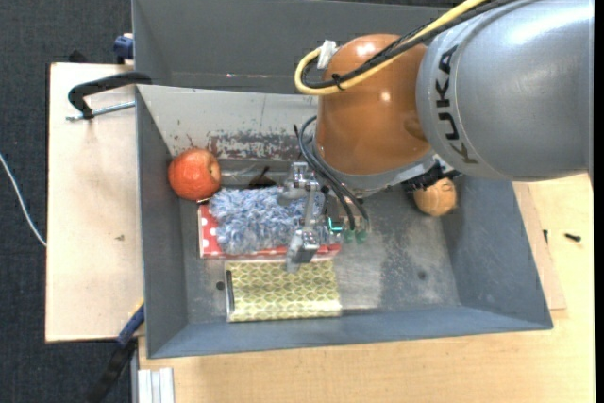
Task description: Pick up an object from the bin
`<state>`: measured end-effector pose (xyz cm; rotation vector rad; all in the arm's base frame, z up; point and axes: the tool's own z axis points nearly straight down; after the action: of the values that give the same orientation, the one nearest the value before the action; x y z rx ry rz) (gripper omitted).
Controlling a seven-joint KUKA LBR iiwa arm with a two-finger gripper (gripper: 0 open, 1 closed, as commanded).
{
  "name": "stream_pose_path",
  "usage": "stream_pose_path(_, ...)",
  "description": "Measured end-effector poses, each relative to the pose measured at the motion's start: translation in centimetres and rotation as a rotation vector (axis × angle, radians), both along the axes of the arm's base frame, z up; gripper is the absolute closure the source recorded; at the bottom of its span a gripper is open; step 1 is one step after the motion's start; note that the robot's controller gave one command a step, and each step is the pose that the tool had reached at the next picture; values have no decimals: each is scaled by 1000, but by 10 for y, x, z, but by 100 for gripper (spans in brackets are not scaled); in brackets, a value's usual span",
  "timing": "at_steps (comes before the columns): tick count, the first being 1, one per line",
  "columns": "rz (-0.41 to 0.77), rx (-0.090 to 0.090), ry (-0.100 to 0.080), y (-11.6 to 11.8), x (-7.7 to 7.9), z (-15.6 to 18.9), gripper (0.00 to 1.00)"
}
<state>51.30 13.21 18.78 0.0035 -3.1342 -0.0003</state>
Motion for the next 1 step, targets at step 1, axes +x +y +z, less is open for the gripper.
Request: stream_pose_path(1, -2, 1, -8, -1, 2, 4, 0)
